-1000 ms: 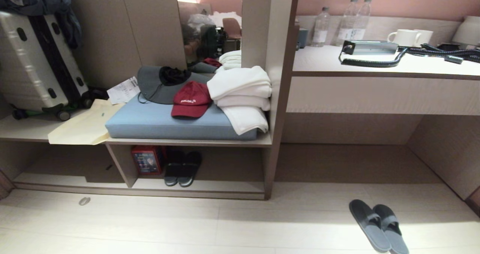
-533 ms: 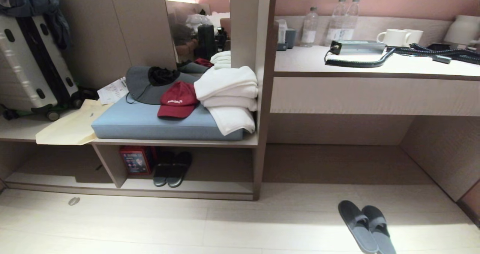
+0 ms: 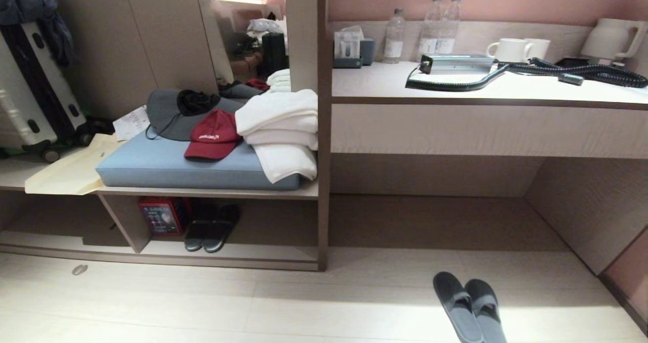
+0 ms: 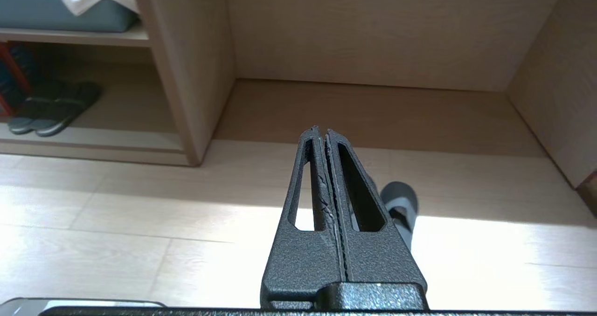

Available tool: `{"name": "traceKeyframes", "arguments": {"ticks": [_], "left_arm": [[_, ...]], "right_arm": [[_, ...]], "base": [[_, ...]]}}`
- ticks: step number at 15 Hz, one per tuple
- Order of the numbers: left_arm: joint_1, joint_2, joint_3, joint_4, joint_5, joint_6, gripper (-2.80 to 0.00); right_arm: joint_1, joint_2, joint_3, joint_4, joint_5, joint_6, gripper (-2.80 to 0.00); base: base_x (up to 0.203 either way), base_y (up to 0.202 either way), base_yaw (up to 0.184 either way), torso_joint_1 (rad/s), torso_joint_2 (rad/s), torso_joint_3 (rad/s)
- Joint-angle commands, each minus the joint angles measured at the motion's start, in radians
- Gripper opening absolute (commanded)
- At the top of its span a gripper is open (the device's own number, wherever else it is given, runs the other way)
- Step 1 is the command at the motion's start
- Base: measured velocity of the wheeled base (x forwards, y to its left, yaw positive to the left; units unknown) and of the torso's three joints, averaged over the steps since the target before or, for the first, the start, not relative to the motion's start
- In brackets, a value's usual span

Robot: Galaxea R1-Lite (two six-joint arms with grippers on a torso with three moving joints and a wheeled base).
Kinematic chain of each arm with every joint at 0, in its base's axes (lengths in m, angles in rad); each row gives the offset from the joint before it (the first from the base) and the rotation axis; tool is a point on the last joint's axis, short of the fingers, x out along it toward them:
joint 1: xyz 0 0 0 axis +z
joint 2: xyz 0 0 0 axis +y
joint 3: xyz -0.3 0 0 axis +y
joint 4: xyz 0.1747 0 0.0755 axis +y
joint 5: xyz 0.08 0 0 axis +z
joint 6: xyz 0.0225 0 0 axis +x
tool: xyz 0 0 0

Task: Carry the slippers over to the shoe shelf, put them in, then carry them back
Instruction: Pick up the slippers on the floor

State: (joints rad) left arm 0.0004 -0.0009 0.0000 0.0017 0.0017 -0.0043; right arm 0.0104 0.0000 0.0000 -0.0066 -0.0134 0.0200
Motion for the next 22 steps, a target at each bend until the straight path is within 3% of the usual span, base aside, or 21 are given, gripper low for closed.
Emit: {"name": "traceKeyframes", "arguments": {"ticks": [1,15,22], "left_arm": [[0.001,0.001,0.002,0.0,0.0,0.0,-2.8],[0.0,-0.001,0.0,0.0,0.0,0.0,-2.8],[0.001,0.001,0.001,-0.002,0.0,0.004,-2.8]], "right_arm": [[0.0,0.0,0.0,0.0,0.0,0.0,-2.8],[0.0,0.0,0.0,0.0,0.0,0.0,-2.8],[0.0,0.0,0.0,0.0,0.0,0.0,-2.8]], "base": [[0.0,-0.196,-0.005,0.002,0.0,0.007],[0.0,-0.193,0.001,0.003,0.0,0.002],[0.0,-0.023,0.001,-0.001,0.0,-0.044]]}}
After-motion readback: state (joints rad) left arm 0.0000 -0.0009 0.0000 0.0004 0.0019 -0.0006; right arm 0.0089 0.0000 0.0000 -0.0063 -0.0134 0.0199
